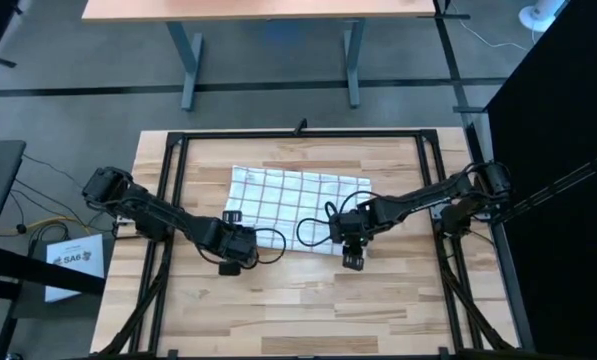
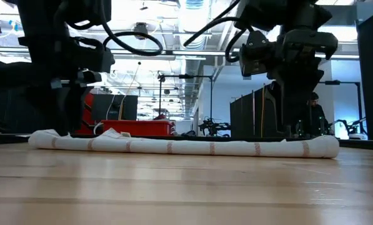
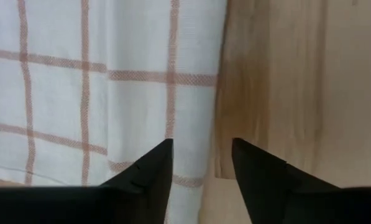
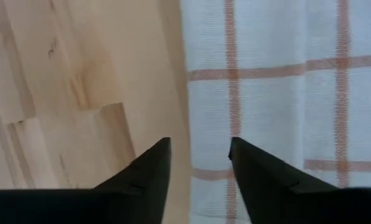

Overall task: Roll towel
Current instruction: Roll the white squared towel

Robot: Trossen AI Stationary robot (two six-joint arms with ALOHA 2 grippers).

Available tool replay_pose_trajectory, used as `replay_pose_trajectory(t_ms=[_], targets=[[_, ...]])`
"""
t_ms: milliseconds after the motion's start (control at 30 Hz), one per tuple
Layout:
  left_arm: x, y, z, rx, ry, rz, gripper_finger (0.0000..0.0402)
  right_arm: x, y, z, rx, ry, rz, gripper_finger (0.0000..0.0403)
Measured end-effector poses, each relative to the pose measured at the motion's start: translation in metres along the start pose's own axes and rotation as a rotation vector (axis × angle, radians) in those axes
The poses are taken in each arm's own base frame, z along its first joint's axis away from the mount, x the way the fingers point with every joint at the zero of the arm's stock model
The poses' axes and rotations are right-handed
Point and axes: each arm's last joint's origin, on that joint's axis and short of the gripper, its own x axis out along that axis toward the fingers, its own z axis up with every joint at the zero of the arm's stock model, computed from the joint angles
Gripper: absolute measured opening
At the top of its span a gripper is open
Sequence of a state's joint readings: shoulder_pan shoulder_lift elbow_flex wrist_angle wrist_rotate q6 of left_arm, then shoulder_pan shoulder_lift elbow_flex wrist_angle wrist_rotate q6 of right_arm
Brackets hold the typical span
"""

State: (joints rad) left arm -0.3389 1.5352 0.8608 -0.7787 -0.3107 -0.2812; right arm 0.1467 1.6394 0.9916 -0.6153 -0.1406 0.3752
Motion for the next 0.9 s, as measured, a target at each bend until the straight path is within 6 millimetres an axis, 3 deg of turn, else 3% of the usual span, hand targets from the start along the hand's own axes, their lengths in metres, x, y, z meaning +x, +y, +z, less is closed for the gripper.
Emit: replay_pose_trajectory(t_ms=[133, 267, 633, 900], targets=[[0.001, 0.001, 0.001, -0.001, 0.001, -0.007, 0.0178, 0.0, 0.001, 0.0, -0.02, -0.004, 0.008, 0.0221], [0.011, 0.001, -0.005, -0.013, -0.014, -0.011, 0.0186, 0.007, -0.001, 0.0, -0.016, 0.019, -0.002, 0.0246], [0.025, 0.0, -0.014, -0.02, -0.056, 0.014, 0.0186, 0.046, -0.005, -0.001, -0.013, 0.122, -0.063, 0.0249], [0.034, 0.001, -0.016, -0.028, -0.124, 0.057, 0.0176, 0.046, -0.005, 0.0, 0.022, 0.107, -0.093, 0.0249]])
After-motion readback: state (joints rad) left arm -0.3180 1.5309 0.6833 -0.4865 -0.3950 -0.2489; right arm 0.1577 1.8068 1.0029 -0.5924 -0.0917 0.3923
